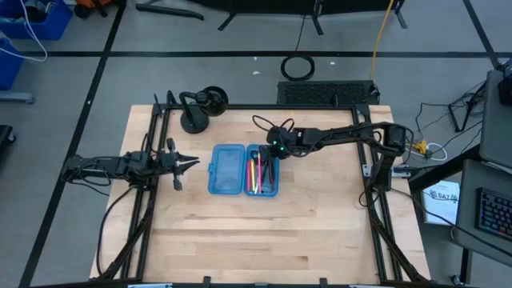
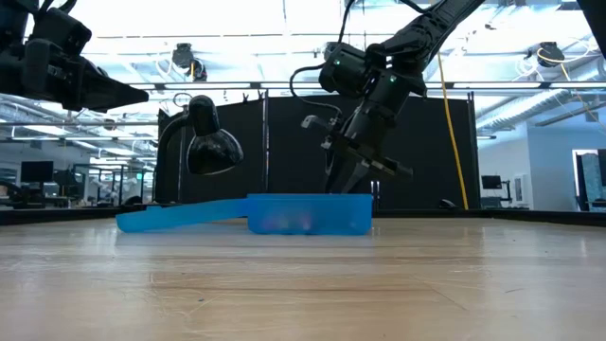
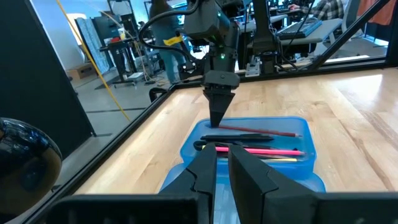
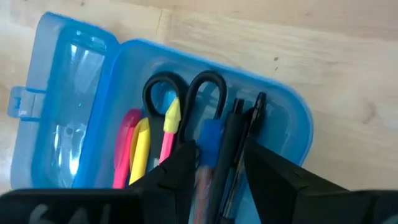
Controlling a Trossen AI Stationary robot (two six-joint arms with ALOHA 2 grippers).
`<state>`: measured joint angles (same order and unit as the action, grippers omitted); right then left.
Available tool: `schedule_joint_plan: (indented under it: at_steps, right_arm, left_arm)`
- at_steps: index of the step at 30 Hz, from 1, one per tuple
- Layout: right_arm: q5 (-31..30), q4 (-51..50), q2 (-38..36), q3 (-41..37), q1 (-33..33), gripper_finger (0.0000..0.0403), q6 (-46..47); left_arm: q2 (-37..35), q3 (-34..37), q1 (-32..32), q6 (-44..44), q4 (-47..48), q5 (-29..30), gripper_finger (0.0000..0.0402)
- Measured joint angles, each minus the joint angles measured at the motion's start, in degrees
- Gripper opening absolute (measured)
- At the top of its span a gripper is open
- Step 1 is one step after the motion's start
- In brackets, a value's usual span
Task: Pick & place school supplies into a supply box
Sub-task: Put the brown pencil into the blue supply box, then return to Home Position
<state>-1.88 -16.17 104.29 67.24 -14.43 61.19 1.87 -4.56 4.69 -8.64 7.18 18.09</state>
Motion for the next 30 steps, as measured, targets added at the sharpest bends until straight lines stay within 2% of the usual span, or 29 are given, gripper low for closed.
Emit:
schedule_joint_plan:
  at_steps: [4, 12, 17, 20, 23, 26, 30]
  right_arm:
    - [1.36, -1.50, 0.00, 1.24, 0.30, 0.0129, -0.17]
    - [1.74, -14.13, -0.01, 11.76, 1.27, 0.0129, -4.20]
    - [1.57, -10.95, -3.72, 17.48, 4.04, 0.0123, -22.70]
    - [-2.67, -8.71, -7.80, 17.53, 7.53, 0.0101, -33.58]
    - [-8.85, -11.01, -11.87, 17.44, 11.09, 0.0063, -40.97]
    - [-13.92, -13.45, -15.82, 17.11, 13.93, 0.0015, -45.33]
    - [-18.13, -10.60, -20.88, 12.93, 18.39, 0.0010, -47.26]
  left_arm:
    - [0.00, 0.00, 0.00, 0.11, 0.01, 0.00, 0.0047]
    - [-0.01, 0.00, 0.00, -0.04, -0.04, 0.02, 0.0047]
    - [-0.01, 0.00, 0.00, -0.15, 0.26, 0.02, 0.0047]
    - [0.00, 0.00, 0.00, -2.77, 0.26, 0.46, 0.0047]
    - [-0.01, 0.00, 0.00, -6.03, 0.26, 1.78, 0.0047]
    - [-0.01, -0.01, 0.00, -6.23, 0.24, 4.84, 0.0047]
    - [-0.02, 0.00, 0.00, -5.83, 0.10, 6.01, 0.0047]
